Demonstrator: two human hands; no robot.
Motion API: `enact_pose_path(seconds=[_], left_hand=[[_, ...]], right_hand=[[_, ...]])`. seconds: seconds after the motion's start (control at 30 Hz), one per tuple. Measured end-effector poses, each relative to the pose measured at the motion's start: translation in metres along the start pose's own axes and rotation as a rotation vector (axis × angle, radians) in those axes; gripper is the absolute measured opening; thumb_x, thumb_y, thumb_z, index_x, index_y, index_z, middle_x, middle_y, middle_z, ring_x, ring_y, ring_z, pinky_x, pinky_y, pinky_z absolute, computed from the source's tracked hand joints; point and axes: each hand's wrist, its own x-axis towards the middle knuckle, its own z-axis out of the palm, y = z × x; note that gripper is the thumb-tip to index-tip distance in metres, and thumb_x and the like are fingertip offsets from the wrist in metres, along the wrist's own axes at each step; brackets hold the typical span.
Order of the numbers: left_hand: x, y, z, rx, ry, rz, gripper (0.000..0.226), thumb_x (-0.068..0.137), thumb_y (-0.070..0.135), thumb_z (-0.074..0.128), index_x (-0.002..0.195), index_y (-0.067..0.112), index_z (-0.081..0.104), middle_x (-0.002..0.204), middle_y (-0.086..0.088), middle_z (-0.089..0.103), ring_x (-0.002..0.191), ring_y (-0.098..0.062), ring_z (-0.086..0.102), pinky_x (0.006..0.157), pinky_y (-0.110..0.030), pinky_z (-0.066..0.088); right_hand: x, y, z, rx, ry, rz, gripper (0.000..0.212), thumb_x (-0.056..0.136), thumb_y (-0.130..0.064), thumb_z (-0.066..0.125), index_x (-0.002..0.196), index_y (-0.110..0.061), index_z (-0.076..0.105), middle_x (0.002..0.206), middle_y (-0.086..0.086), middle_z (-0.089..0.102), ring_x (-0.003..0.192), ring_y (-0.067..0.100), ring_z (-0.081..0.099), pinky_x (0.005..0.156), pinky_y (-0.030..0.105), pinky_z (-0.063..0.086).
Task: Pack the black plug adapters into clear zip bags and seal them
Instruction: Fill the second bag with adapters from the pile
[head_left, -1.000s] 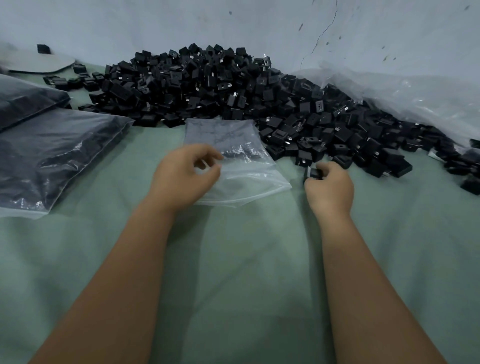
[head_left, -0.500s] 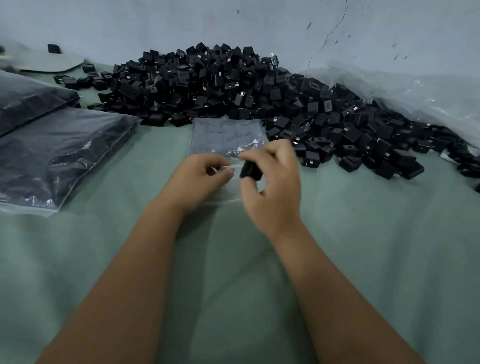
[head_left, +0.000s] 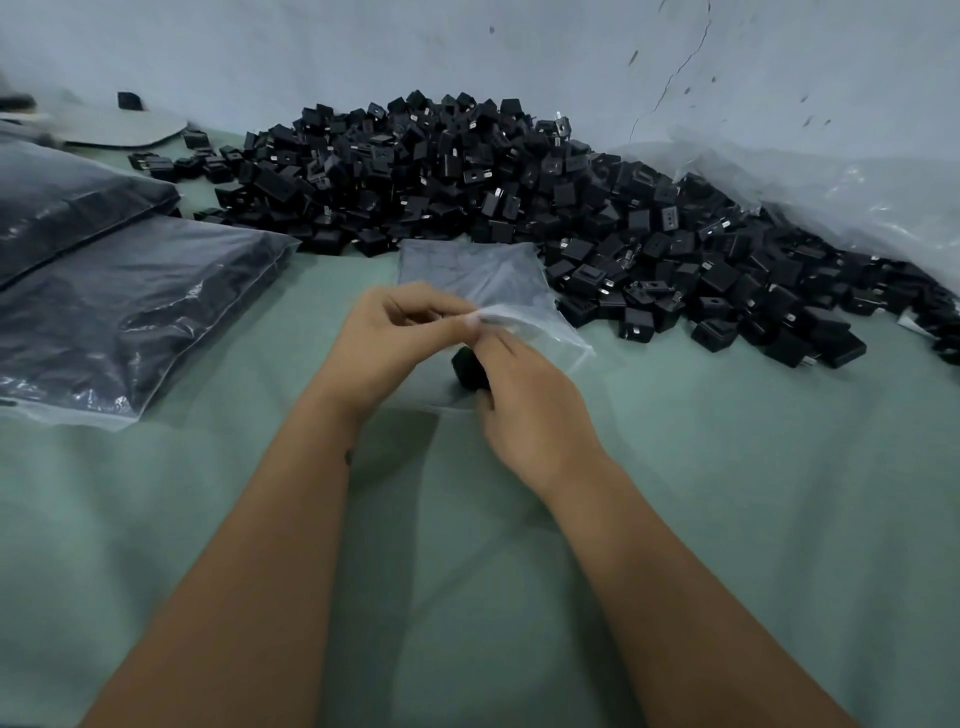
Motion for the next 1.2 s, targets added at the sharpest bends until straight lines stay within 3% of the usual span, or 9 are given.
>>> enact_pose_path(seconds=[0.07,0.13,0.23,0.33,0.53,0.7,0.83,1.1,1.2], left_hand=[[0.001,0.0,-0.005,-0.021,0.054,0.0,0.023,0.084,0.04,0.064,0.079,0.021,0.076,0.089,0.001,0.075,0.088,-0.012,0.067,0.078,-0.017,0.049],[0.003,-0.004,-0.01,-0.046,0.204,-0.048,0.038,0.087,0.05,0.048,0.083,0.025,0.076,0.083,0.004,0.072,0.084,-0.011,0.062,0.078,-0.024,0.045],[0.006,-0.011,-0.015,-0.098,0.475,-0.165,0.041,0.095,0.042,0.039,0.08,0.026,0.073,0.079,0.007,0.071,0.08,-0.01,0.059,0.078,-0.03,0.041],[0.011,-0.016,-0.015,-0.085,0.589,-0.292,0.039,0.099,0.034,0.038,0.08,0.025,0.071,0.083,0.01,0.071,0.083,-0.007,0.06,0.081,-0.029,0.041],[0.009,-0.022,-0.01,-0.007,0.457,-0.236,0.039,0.098,0.036,0.034,0.092,0.028,0.072,0.104,0.014,0.072,0.108,-0.001,0.061,0.102,-0.034,0.041],[0.012,-0.028,-0.007,0.03,0.359,-0.271,0.041,0.101,0.039,0.032,0.101,0.027,0.071,0.104,0.013,0.072,0.093,0.01,0.061,0.079,-0.018,0.04],[0.017,-0.036,-0.007,0.007,0.372,-0.297,0.039,0.102,0.035,0.036,0.107,0.019,0.07,0.104,0.007,0.071,0.072,0.019,0.059,0.055,0.002,0.038],[0.021,-0.041,-0.007,0.011,0.397,-0.286,0.038,0.103,0.031,0.037,0.106,0.014,0.07,0.1,0.007,0.07,0.068,0.021,0.058,0.054,0.004,0.036],[0.02,-0.04,-0.005,0.014,0.412,-0.293,0.037,0.102,0.029,0.037,0.103,0.013,0.071,0.098,0.006,0.071,0.069,0.018,0.059,0.054,0.005,0.035]], right_hand=[[0.0,-0.001,0.002,0.009,-0.009,0.034,0.046,0.081,-0.004,0.059,0.125,-0.017,0.053,0.12,-0.001,0.058,0.107,0.021,0.053,0.076,0.033,0.049],[0.001,-0.001,0.003,-0.028,0.02,0.052,0.034,0.079,-0.013,0.063,0.112,-0.018,0.056,0.112,-0.002,0.059,0.103,0.019,0.053,0.073,0.03,0.047],[0.0,-0.002,0.004,-0.059,0.027,0.069,0.015,0.08,-0.02,0.061,0.091,-0.022,0.051,0.097,-0.007,0.056,0.092,0.016,0.05,0.064,0.027,0.041],[0.0,-0.001,0.005,-0.095,0.012,0.071,0.01,0.086,-0.022,0.06,0.094,-0.022,0.054,0.096,-0.008,0.055,0.092,0.015,0.05,0.063,0.028,0.043],[-0.001,-0.001,0.005,-0.064,0.008,0.115,0.017,0.088,-0.029,0.054,0.101,-0.025,0.063,0.094,-0.007,0.058,0.092,0.016,0.052,0.065,0.025,0.034],[-0.003,-0.003,0.005,0.139,0.053,0.182,0.025,0.079,-0.04,0.054,0.097,-0.036,0.07,0.093,-0.019,0.058,0.091,-0.003,0.043,0.067,0.01,0.034],[-0.002,-0.003,0.005,0.126,0.072,0.17,0.024,0.082,-0.034,0.055,0.099,-0.035,0.072,0.095,-0.015,0.063,0.096,0.002,0.042,0.067,0.008,0.031],[-0.002,-0.002,0.002,0.012,-0.042,0.142,0.023,0.086,-0.032,0.052,0.101,-0.03,0.069,0.083,-0.008,0.066,0.084,0.014,0.056,0.07,0.025,0.039],[0.001,-0.001,0.004,-0.02,-0.071,0.136,0.016,0.086,-0.034,0.05,0.086,-0.025,0.064,0.075,-0.007,0.06,0.077,0.014,0.054,0.067,0.027,0.036]])
